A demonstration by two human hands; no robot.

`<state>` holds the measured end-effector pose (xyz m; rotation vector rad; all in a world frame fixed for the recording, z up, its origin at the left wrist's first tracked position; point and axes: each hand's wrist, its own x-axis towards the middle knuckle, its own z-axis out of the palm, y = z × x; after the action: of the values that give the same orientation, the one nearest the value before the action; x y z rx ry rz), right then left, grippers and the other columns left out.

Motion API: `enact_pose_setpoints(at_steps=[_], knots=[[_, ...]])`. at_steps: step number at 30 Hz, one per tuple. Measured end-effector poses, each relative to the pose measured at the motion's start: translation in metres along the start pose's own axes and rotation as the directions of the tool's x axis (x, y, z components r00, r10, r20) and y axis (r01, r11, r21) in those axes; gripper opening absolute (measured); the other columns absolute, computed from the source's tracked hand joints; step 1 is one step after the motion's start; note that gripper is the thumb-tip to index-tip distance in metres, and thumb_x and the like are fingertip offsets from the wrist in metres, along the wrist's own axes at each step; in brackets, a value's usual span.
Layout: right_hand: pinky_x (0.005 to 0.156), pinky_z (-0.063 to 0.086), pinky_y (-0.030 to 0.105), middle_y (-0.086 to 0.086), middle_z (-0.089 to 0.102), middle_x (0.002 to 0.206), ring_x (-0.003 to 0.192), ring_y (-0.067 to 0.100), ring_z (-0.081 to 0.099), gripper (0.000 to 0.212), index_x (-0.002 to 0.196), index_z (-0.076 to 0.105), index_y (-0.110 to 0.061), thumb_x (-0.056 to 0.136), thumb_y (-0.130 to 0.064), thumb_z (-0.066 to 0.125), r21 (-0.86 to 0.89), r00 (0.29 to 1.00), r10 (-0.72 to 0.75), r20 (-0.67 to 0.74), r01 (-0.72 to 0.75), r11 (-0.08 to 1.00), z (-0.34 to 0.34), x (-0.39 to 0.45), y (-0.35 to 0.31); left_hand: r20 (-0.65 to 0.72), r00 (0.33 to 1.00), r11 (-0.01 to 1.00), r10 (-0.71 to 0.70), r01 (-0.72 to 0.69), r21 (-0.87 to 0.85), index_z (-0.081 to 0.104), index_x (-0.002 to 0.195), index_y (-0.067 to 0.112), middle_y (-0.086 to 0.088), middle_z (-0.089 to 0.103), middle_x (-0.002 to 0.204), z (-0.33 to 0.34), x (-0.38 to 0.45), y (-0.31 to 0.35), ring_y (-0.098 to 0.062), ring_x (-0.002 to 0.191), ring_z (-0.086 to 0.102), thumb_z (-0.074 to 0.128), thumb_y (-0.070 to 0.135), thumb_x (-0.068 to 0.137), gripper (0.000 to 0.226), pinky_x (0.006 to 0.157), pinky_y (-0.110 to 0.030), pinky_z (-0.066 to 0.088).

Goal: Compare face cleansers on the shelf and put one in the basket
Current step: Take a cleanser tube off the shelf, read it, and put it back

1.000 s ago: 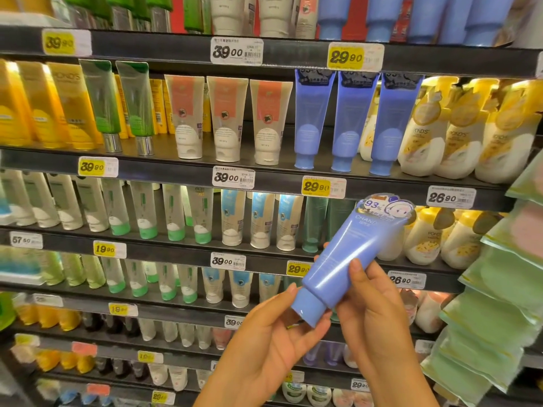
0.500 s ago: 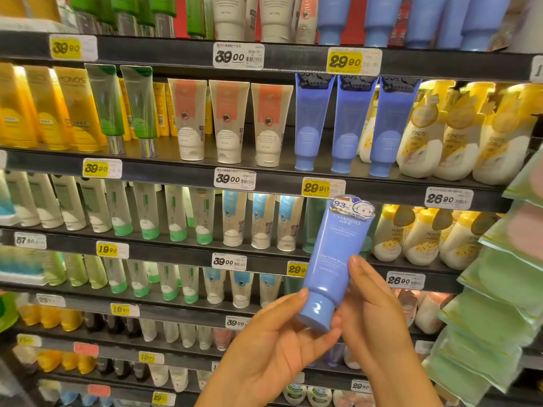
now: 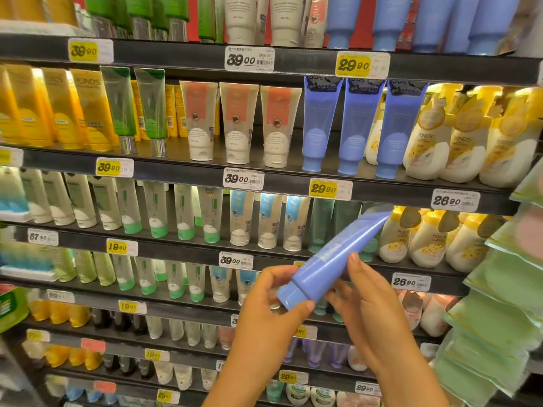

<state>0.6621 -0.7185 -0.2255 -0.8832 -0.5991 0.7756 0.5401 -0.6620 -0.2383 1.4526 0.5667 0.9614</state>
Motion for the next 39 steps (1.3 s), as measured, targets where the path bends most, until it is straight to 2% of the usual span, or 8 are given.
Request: enact_pose_setpoints(at_steps=[4,13,17,21,26,33,36,39], knots=[[0.072,0.059,0.031,0.010,0.074,0.093,0.089,0.021,0.071,0.039,0.105,0.060,-0.006,0.080,-0.033,0.049,0.114,0.999,0.032,-0.020,-0.029,0.993,0.005,0.001,0.000,-0.007,0.995,0.983,0.099,-0.097,0.155,0.060,0.098,0.033,0.007,0.059,0.104,-0.002,0.000,-0.002,0.005,0.085,0.060,0.071,-0.003,0.073,0.045,0.071,-0.012,0.049],[0.067,0.060,0.034,0.012,0.074,0.091,0.086,0.025,0.071,0.037,0.106,0.059,-0.005,0.082,-0.031,0.050,0.232,0.996,0.057,-0.065,-0.041,0.972,0.009,0.005,-0.004,0.016,0.982,0.947,0.189,-0.187,0.261,0.059,0.098,0.039,0.019,0.055,0.105,-0.003,-0.001,0.007,0.004,0.092,0.058,0.074,0.006,0.074,0.044,0.075,-0.014,0.049],[0.072,0.059,0.035,0.014,0.073,0.093,0.089,0.026,0.070,0.040,0.103,0.062,-0.004,0.076,-0.033,0.056,0.181,0.997,0.032,-0.076,-0.018,0.983,0.011,0.007,-0.004,-0.010,0.993,0.976,0.117,-0.113,0.185,0.062,0.096,0.032,0.010,0.060,0.101,-0.003,-0.001,0.014,0.007,0.082,0.059,0.073,0.003,0.074,0.039,0.068,-0.011,0.050],[0.072,0.059,0.039,0.016,0.072,0.096,0.089,0.029,0.070,0.033,0.099,0.065,-0.005,0.078,-0.028,0.056,0.188,0.999,0.009,-0.032,-0.003,0.982,0.013,0.008,-0.007,-0.019,0.996,0.987,-0.086,0.083,-0.138,0.067,0.094,0.021,0.008,0.071,0.084,-0.005,0.002,0.018,-0.006,0.071,0.067,0.075,0.001,0.071,0.032,0.063,-0.018,0.054],[0.073,0.057,0.039,0.005,0.073,0.086,0.082,0.020,0.068,0.028,0.100,0.064,-0.006,0.075,-0.017,0.057,0.102,1.000,0.008,0.030,-0.011,0.995,0.022,0.013,-0.011,0.177,0.938,0.742,-0.299,0.345,-0.574,0.063,0.091,0.003,-0.015,0.069,0.079,-0.013,0.006,0.022,-0.022,0.065,0.066,0.072,0.007,0.055,0.037,0.061,-0.031,0.058],[0.080,0.054,0.047,0.012,0.070,0.092,0.081,0.025,0.067,0.041,0.111,0.059,-0.001,0.074,-0.019,0.060,0.137,0.997,0.074,0.036,-0.078,0.988,0.033,0.014,-0.006,0.373,0.849,0.518,-0.376,0.526,-0.675,0.058,0.095,-0.002,-0.025,0.066,0.085,-0.021,0.003,0.027,-0.030,0.061,0.065,0.075,-0.001,0.062,0.037,0.056,-0.036,0.058],[0.071,0.057,0.042,0.015,0.067,0.090,0.077,0.026,0.065,0.050,0.116,0.056,0.001,0.071,-0.022,0.063,0.132,0.994,0.113,0.004,-0.113,0.985,0.037,0.015,-0.002,0.465,0.800,0.409,-0.380,0.596,-0.691,0.061,0.098,-0.007,-0.028,0.065,0.089,-0.024,0.003,0.031,-0.032,0.061,0.066,0.071,0.000,0.069,0.031,0.056,-0.037,0.058],[0.062,0.059,0.038,0.015,0.068,0.084,0.070,0.025,0.066,0.046,0.107,0.060,-0.001,0.068,-0.024,0.068,0.100,0.989,0.144,-0.036,-0.140,0.985,0.040,0.017,0.001,0.520,0.770,0.358,-0.371,0.635,-0.685,0.071,0.079,-0.009,-0.029,0.066,0.090,-0.027,0.004,0.033,-0.033,0.062,0.066,0.069,0.004,0.071,0.016,0.057,-0.037,0.059]])
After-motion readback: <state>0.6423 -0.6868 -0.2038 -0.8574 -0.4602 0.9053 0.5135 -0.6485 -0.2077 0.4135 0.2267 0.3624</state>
